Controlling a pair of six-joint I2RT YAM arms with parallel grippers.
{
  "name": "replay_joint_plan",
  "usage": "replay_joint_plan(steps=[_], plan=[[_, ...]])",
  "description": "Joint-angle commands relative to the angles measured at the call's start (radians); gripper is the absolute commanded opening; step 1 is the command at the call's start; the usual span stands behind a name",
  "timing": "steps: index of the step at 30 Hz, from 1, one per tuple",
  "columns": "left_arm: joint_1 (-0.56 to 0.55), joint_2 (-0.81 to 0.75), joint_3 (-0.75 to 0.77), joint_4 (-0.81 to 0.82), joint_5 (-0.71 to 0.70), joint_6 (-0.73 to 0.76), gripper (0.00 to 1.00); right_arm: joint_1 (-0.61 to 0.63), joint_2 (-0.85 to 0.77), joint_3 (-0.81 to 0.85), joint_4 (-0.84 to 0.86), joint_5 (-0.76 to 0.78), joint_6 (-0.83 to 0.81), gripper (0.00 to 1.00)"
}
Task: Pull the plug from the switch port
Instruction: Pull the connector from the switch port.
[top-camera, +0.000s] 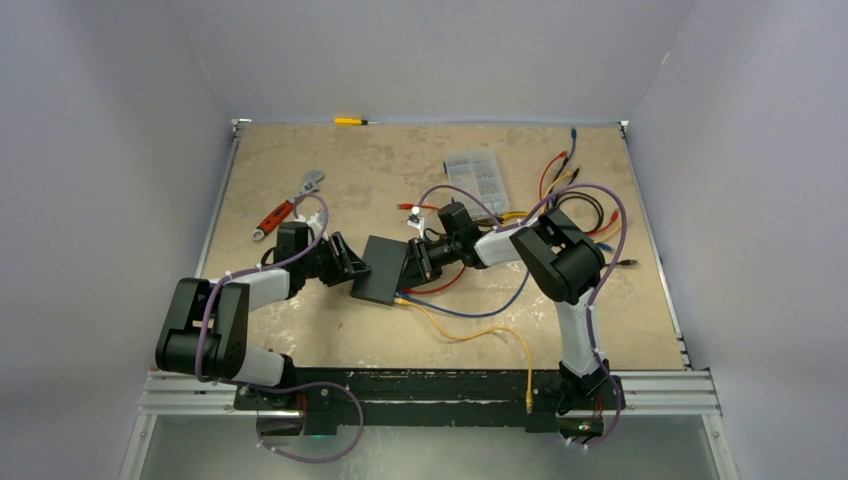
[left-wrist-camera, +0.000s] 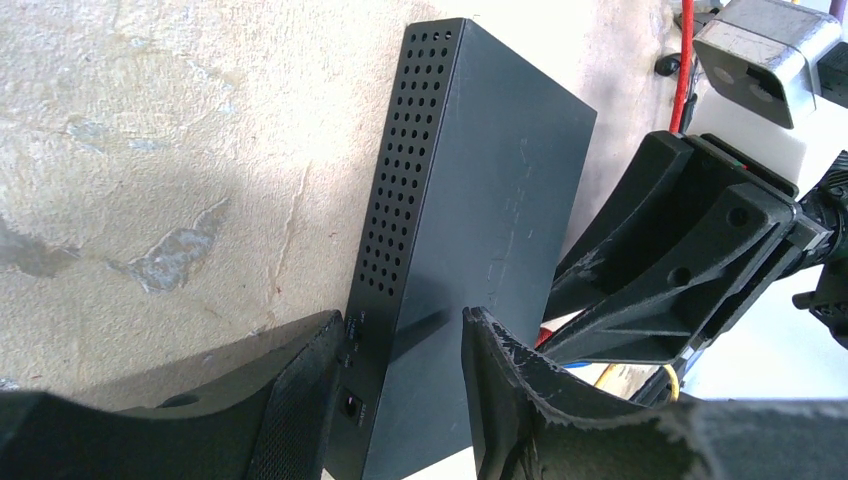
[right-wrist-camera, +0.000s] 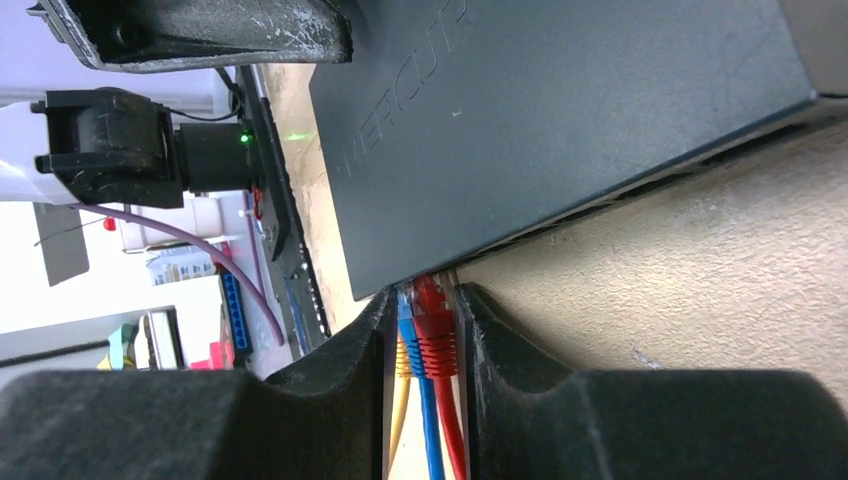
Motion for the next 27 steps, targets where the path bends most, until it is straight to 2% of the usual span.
replay_joint_plan(steps=[1,11,15,17,27], plan=[[0.001,0.024,-0.028,-0.054,-0.034,0.044,0.47,0.019,0.058,0.005,-0.047,0.087,-0.028,0.27],[0.001,0.029,-0.028,-0.058,-0.042,0.045,0.46,0.02,0.077,0.005,-0.06,0.102,-0.044,0.13],[0.001,0.029,-0.026,-0.065,-0.053,0.046,0.42,0.019,0.076,0.002,-0.066,0.107,-0.045,0.07],[0.001,0.03,-0.026,-0.07,-0.059,0.047,0.39,0.019,0.075,0.002,-0.073,0.11,-0.048,0.0],[0.001,0.034,-0.02,-0.118,-0.119,0.045,0.23,0.018,0.051,-0.017,-0.113,0.127,-0.075,0.0]])
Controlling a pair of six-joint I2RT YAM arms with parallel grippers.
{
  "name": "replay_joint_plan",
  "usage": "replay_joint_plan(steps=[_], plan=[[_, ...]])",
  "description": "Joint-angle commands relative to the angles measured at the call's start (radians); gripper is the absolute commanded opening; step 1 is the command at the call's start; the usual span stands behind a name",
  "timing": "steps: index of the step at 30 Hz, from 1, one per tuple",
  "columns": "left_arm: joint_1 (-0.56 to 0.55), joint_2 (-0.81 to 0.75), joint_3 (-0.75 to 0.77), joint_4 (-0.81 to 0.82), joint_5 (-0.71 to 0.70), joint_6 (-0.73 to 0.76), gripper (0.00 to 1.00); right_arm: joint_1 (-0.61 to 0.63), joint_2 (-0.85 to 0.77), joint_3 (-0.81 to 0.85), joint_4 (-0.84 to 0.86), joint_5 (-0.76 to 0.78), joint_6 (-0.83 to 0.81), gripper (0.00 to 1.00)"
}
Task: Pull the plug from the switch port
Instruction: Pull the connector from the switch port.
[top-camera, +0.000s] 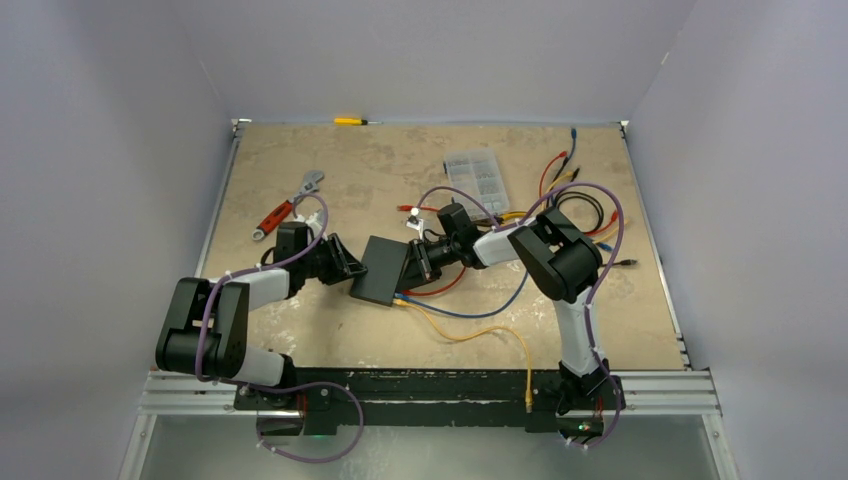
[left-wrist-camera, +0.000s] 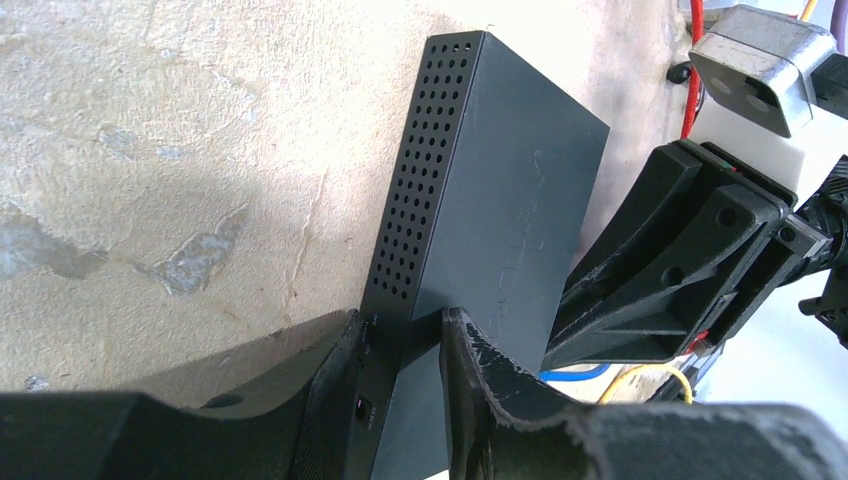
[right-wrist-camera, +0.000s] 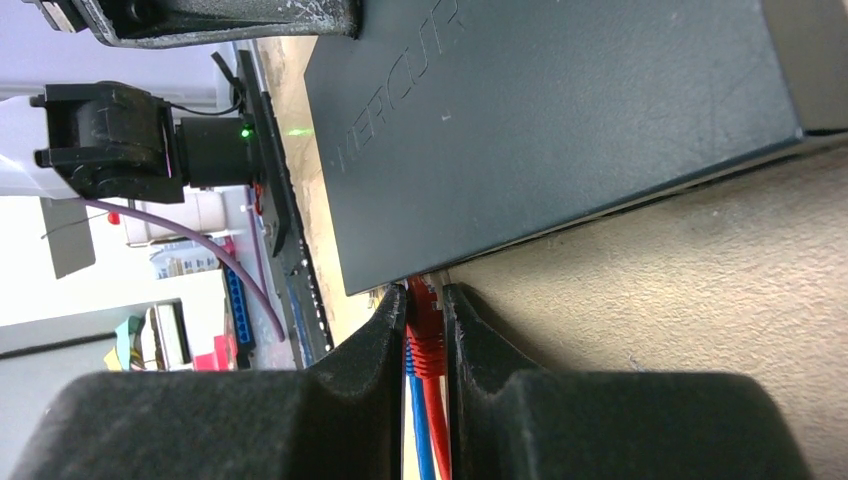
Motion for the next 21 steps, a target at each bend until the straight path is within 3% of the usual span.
replay_joint_plan(steps=[1,9,21], plan=[[-0.002,0.035,-0.018,-0.118,-0.095,0.03,0.22,0.019,0.027,-0.028,-0.107,0.144,-0.071,0.0],[-0.002,0.061,-0.016,-0.127,-0.112,0.029,0.14,0.012,0.004,-0.06,-0.115,0.151,-0.088,0.0],[-0.002,0.071,-0.017,-0.124,-0.116,0.025,0.12,0.001,-0.032,-0.098,-0.126,0.161,-0.108,0.0]])
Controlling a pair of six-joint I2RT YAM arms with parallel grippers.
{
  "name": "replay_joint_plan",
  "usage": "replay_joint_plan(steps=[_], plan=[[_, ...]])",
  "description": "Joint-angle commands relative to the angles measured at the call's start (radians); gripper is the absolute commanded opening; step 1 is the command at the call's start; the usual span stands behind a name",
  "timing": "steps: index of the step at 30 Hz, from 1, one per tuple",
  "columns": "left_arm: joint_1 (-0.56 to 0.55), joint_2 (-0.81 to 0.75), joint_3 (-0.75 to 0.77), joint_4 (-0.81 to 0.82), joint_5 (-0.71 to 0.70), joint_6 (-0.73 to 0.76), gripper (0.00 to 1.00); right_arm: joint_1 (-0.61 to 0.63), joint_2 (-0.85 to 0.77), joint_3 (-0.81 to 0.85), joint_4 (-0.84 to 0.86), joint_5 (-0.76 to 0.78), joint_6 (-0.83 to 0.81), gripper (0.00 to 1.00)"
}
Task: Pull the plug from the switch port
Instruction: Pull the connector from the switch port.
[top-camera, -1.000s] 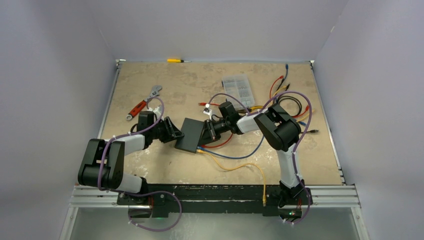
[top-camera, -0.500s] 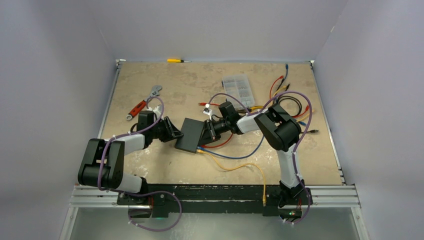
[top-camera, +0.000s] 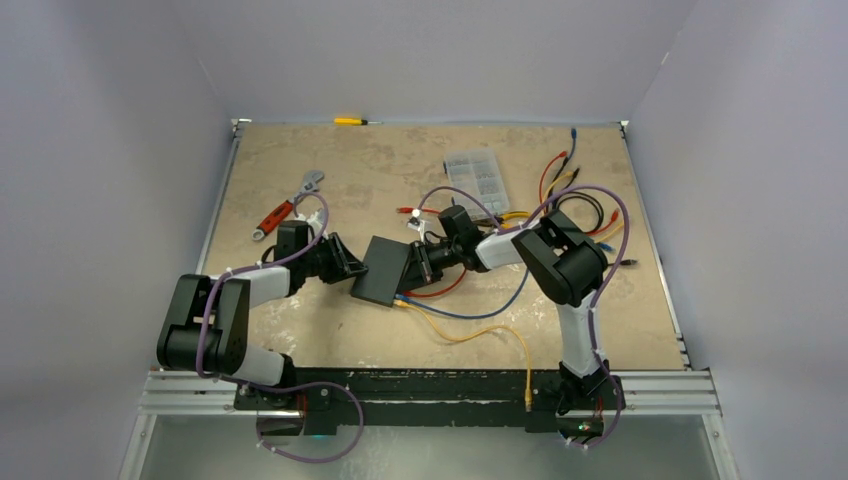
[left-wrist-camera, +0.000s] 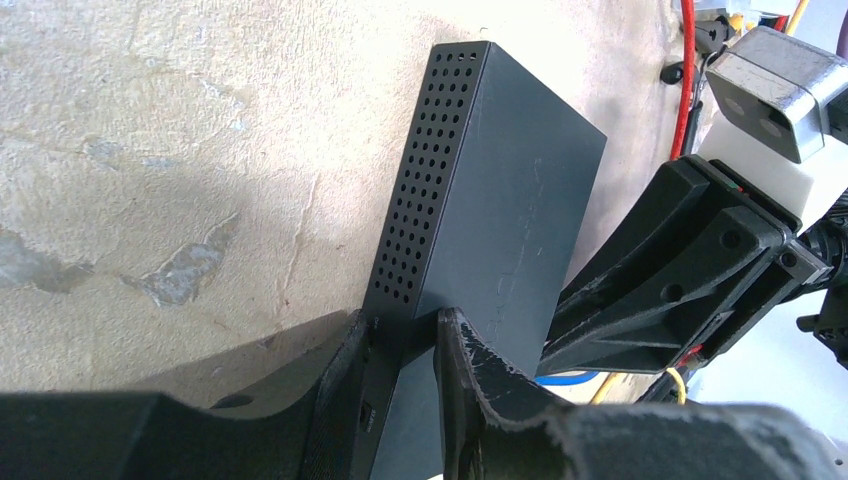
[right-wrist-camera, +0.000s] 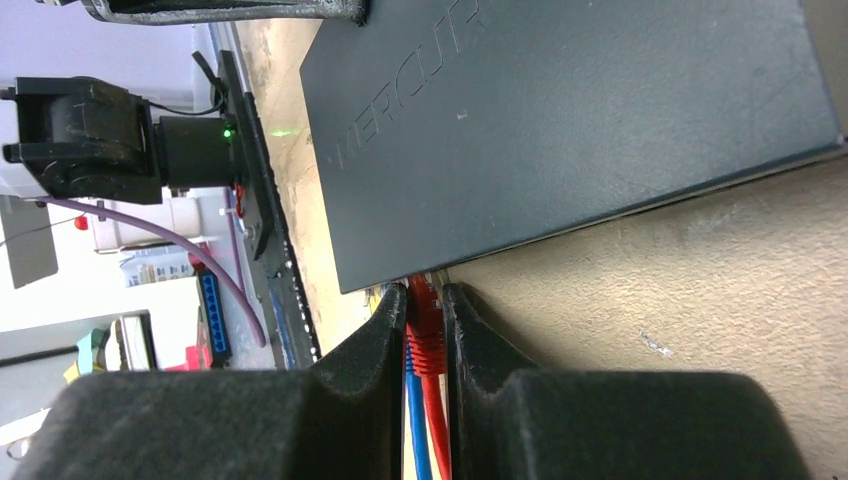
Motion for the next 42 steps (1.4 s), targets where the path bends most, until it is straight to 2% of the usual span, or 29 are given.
replay_joint_plan(steps=[1,33,42], plan=[[-0.003,0.053,-0.03,-0.12,-0.121,0.028,0.12,-0.003,0.005,-0.058,-0.139,0.114,-0.078,0.0],[-0.003,0.055,-0.032,-0.124,-0.126,0.028,0.1,-0.094,-0.045,-0.116,-0.192,0.157,-0.141,0.0],[-0.003,0.056,-0.025,-0.125,-0.121,0.028,0.1,-0.099,-0.157,-0.053,-0.255,0.262,-0.157,0.0]])
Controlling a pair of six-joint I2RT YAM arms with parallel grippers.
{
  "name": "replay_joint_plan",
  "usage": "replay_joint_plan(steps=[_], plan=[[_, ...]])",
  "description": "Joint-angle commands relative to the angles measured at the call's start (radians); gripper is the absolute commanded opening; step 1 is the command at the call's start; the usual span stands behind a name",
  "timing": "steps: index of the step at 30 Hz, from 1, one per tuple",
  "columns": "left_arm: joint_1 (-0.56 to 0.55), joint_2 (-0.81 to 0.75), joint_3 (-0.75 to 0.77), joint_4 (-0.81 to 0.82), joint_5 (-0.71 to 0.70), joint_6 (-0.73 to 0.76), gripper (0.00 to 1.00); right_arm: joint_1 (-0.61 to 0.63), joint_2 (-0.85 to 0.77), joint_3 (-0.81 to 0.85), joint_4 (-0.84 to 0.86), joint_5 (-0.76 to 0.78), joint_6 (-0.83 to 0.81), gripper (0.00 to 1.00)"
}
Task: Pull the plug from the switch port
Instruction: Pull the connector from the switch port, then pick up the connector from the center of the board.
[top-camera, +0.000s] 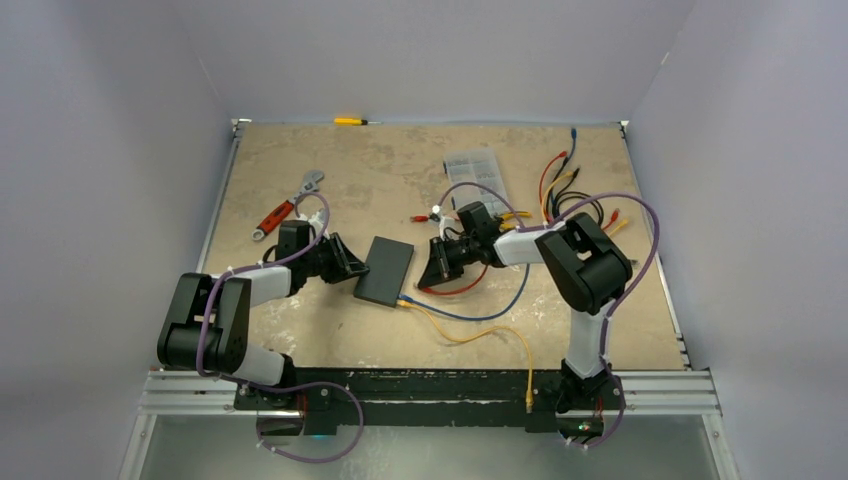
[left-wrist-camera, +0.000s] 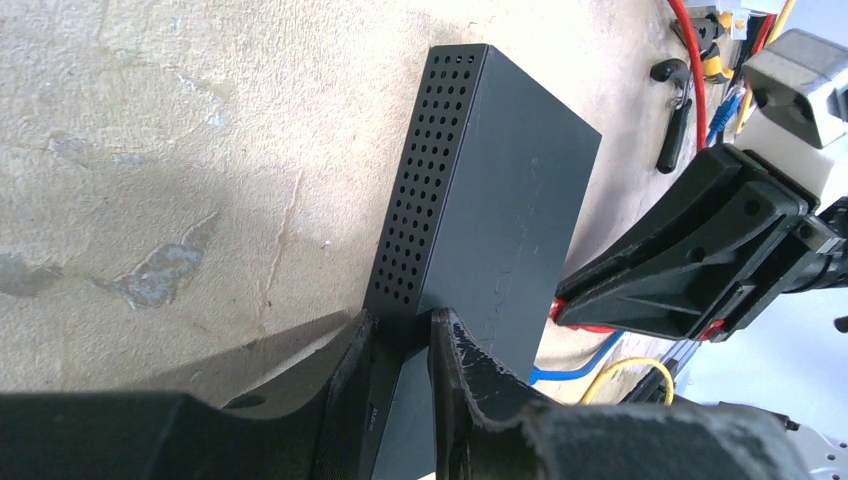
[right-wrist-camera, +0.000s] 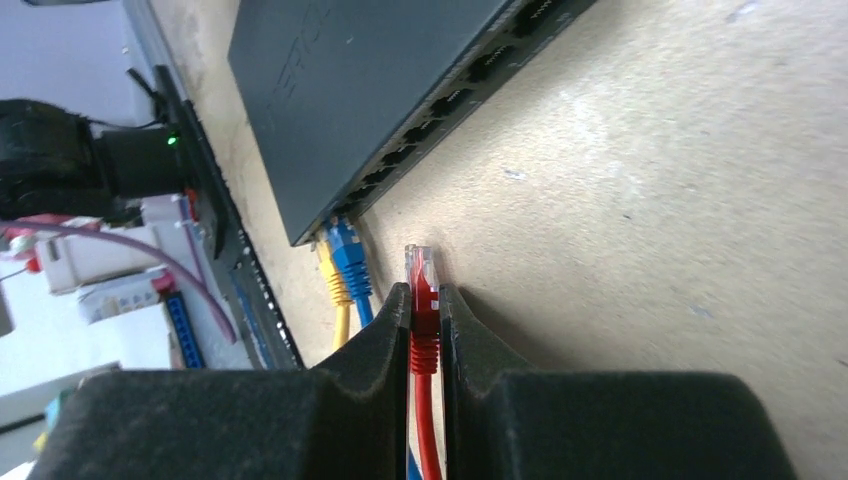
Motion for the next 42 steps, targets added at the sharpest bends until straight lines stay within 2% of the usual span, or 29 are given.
replay_joint_plan(steps=[1,5,7,9,11,13,15,31,37,42], plan=[[0.004,0.049,-0.026,-0.135,-0.132,0.053,0.1,-0.012,-0.058,0.025,-0.102,0.209,-0.075,0.0],[0.004,0.051,-0.028,-0.135,-0.132,0.056,0.1,-0.012,-0.1,0.066,-0.126,0.277,-0.093,0.02],[0.004,0.052,-0.028,-0.135,-0.129,0.056,0.1,-0.012,-0.115,0.086,-0.145,0.316,-0.112,0.11],[0.004,0.052,-0.028,-0.135,-0.13,0.056,0.1,-0.01,-0.134,0.101,-0.163,0.376,-0.131,0.28],[0.004,0.055,-0.024,-0.135,-0.129,0.056,0.1,-0.009,-0.149,0.11,-0.19,0.412,-0.15,0.41],[0.004,0.057,-0.022,-0.135,-0.126,0.058,0.1,-0.008,-0.165,0.113,-0.214,0.451,-0.166,0.5],[0.003,0.058,-0.02,-0.134,-0.125,0.056,0.1,-0.005,-0.179,0.116,-0.246,0.495,-0.179,0.54],[0.004,0.086,-0.029,-0.101,-0.115,0.05,0.1,0.095,-0.338,0.043,-0.438,0.734,-0.204,0.65],[0.004,0.091,-0.039,-0.088,-0.108,0.044,0.1,0.112,-0.379,0.0,-0.444,0.782,-0.161,0.67],[0.004,0.091,-0.04,-0.087,-0.105,0.046,0.1,0.11,-0.403,-0.012,-0.492,0.901,-0.062,0.66]])
